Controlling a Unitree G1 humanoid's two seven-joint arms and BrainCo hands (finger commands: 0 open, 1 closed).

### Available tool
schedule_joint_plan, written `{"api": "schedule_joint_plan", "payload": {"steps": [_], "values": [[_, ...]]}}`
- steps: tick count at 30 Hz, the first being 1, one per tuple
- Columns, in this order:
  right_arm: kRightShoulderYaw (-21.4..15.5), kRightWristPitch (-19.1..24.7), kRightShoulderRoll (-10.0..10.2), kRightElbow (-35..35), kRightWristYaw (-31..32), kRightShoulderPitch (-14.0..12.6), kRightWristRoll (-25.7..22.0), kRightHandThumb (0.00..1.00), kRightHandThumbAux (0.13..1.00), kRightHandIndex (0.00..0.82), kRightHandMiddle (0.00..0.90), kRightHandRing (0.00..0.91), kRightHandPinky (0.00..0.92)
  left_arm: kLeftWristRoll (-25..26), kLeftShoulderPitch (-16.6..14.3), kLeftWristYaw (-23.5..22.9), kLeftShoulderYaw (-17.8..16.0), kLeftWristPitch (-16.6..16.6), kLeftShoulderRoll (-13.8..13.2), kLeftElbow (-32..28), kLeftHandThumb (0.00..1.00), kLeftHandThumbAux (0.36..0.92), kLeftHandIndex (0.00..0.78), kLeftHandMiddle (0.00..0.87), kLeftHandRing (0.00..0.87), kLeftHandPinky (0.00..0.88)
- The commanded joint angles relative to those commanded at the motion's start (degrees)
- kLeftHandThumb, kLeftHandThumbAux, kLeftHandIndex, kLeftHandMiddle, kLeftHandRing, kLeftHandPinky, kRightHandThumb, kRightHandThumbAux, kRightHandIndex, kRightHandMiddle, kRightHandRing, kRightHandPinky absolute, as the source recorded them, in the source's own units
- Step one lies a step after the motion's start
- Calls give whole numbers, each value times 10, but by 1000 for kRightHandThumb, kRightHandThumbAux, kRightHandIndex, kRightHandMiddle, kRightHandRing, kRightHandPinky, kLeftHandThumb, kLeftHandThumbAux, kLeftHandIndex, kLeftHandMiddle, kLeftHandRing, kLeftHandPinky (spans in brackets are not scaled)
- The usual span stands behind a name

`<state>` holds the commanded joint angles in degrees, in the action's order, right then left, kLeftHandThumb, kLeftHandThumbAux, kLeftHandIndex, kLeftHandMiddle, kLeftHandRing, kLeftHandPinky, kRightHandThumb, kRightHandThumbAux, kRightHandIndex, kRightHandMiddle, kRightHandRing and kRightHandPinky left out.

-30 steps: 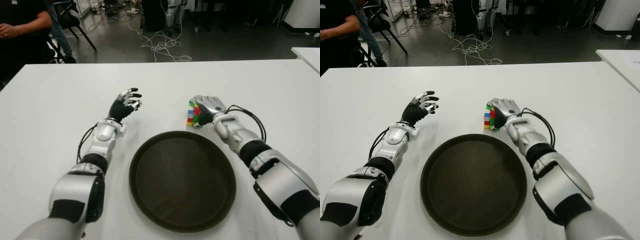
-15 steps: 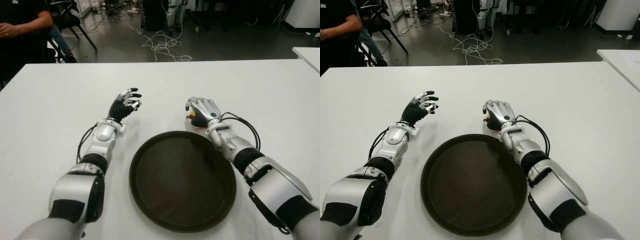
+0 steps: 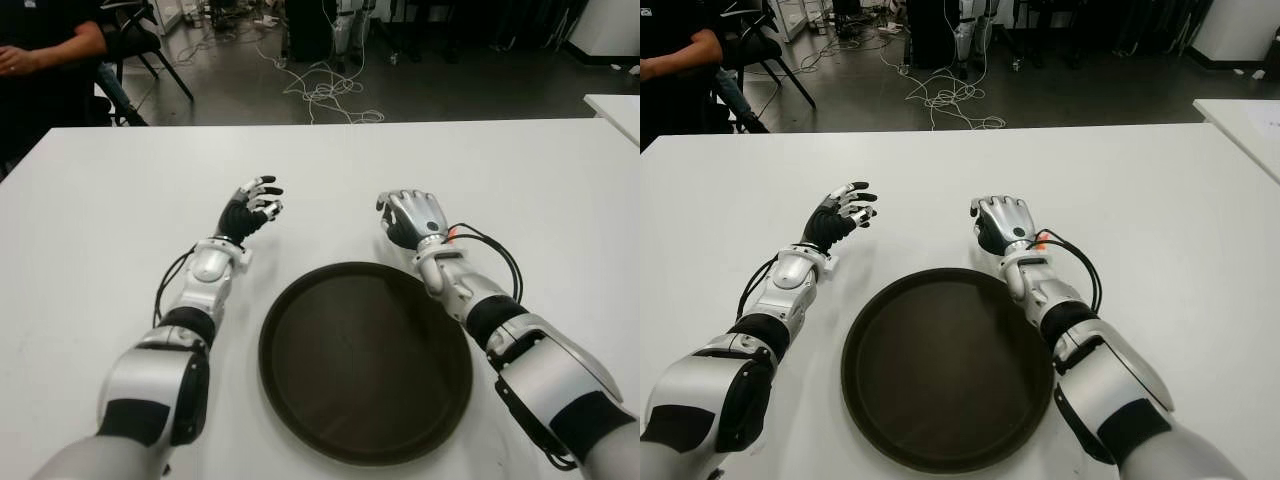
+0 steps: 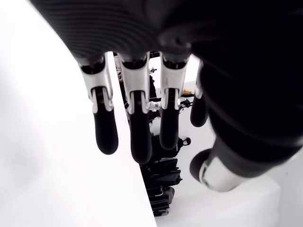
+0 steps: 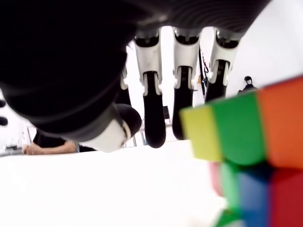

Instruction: Pick up the Rubik's Cube and put it in the plate

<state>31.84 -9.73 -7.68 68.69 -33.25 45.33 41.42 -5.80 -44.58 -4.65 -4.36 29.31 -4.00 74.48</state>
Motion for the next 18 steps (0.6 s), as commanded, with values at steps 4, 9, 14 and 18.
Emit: {"api": "schedule_joint_plan", "payload": {"steps": [4,9,14,18], "values": [[-5,-6,-1,-1,-9,-1,-2,695,734,414,456,459,455,3,1,-1,-3,1,1,0,224,761,203,285,334,390],[-9,-7,-1,0,-17,0,-2,695,734,414,444,454,454,3,1,-2,-4,0,1,0,228,761,204,285,334,386],[-13,-6,-1,-1,-25,0,-2,695,734,414,447,456,446,2,1,-2,-3,0,0,1,221,740,200,284,335,391],[-15,-1,0,-2,-26,1,-1,694,734,413,430,437,418,1,1,-3,-3,1,0,1,227,724,200,286,337,392]]}}
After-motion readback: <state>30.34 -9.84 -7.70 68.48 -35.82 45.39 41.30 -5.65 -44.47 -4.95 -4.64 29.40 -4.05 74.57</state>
